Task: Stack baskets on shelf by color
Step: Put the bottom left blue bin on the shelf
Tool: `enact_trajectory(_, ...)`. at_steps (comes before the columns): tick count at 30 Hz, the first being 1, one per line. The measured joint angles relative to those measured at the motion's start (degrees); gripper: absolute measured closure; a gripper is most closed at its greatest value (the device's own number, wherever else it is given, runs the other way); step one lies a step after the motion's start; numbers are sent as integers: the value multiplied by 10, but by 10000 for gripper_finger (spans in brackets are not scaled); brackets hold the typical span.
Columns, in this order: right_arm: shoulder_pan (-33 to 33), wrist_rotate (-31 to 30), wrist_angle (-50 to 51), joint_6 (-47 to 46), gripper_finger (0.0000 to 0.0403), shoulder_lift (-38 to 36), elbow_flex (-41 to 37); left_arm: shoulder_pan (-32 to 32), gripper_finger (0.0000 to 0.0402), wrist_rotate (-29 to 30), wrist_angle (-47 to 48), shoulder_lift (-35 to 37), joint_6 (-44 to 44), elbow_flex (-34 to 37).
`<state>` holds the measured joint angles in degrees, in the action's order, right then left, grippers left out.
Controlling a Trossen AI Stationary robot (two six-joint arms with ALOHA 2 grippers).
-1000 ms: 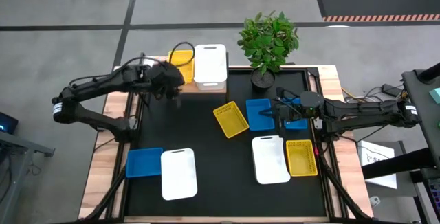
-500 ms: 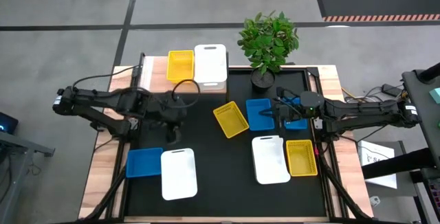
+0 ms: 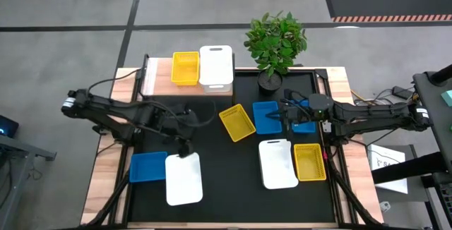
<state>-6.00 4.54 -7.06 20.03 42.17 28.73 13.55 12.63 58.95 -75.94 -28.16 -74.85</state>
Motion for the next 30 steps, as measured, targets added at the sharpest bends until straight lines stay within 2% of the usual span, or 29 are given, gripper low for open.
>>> enact_trajectory(8, 0, 0, -9, -3, 391, 0, 0, 8, 336, -38, 0, -40, 20, 0)
enact_trajectory(22, 22, 1, -4, -100, 313, 43, 0, 8, 336, -32, -2, -60, 37, 0)
enact_trajectory(30, 28, -1, -5, -89, 298, 55, 0, 8, 336, -15, -78, -81, 116, 1)
